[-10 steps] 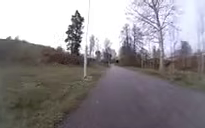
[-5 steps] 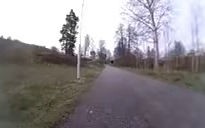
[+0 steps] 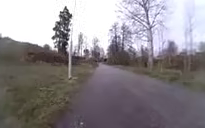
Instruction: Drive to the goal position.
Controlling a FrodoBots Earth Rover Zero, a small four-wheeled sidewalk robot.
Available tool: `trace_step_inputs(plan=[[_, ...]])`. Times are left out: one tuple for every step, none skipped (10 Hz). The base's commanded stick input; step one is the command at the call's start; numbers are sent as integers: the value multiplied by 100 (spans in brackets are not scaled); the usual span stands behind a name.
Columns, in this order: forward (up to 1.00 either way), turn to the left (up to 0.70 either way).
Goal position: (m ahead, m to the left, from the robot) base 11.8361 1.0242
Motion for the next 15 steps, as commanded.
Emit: trace_step_inputs(plan=[[70,0],[70,0],[70,0],[70,0],[70,0],[70,0],[70,0],[70,0],[70,0],[70,0],[70,0],[70,0],[70,0],[70,0],[70,0]])
